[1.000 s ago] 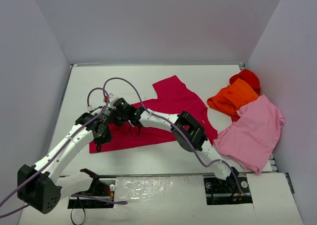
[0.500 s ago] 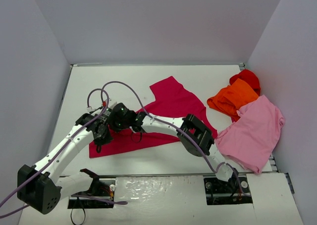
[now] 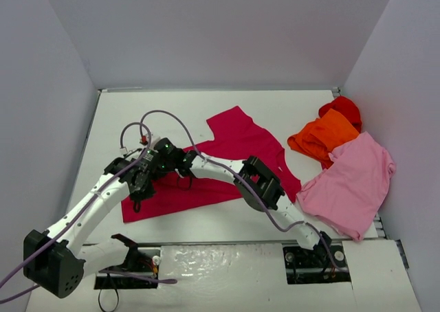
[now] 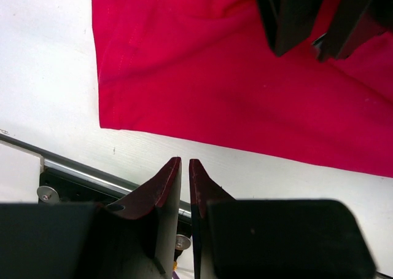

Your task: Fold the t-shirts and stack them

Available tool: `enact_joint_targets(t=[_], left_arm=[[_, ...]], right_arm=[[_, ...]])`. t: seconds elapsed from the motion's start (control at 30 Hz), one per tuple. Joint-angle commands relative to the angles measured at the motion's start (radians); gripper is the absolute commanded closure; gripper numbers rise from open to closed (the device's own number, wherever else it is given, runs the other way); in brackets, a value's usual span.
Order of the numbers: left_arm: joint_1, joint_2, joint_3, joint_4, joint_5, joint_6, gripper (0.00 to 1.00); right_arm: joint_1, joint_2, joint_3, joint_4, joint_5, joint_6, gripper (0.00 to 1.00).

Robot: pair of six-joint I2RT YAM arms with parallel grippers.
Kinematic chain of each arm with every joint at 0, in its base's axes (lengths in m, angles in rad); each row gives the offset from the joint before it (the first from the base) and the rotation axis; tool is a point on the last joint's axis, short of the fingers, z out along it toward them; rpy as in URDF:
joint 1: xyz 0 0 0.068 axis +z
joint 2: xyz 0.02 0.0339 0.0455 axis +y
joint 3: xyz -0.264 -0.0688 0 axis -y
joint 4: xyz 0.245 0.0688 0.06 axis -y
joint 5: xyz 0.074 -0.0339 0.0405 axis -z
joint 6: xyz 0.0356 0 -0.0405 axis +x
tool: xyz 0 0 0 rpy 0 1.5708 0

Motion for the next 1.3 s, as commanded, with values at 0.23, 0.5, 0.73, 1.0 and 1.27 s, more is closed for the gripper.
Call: enact_joint_targets(t=[0.23,0.5,0.73,1.0,1.27], left_arm=[[0.026,0.244,0.28,0.069,-0.115,0.104,0.98],[0.074,0.384,0.346,0.159,0.069,0.132,1.0],[0.074,0.287,0.312,0.104,0.071,0.099,0.95],[0.083,0.162,0.27,0.043,0.091,0.087,0.88],[0.089,0.129,0.254,0.033,0.09,0.089,0.87]], right_arm=[[-0.188,-0.324,-0.274,0.226,0.106,0.049,0.48],[-0.315,-0.361,-0.38,0.174,-0.059,0.123,0.51],[-0.155,-0.279,-0.28,0.147,-0.123,0.126,0.48],[-0.108,-0.314,-0.362,0.152,-0.178,0.147,0.46],[-0.104,-0.343,-0.434,0.146,-0.152,0.127,0.47]])
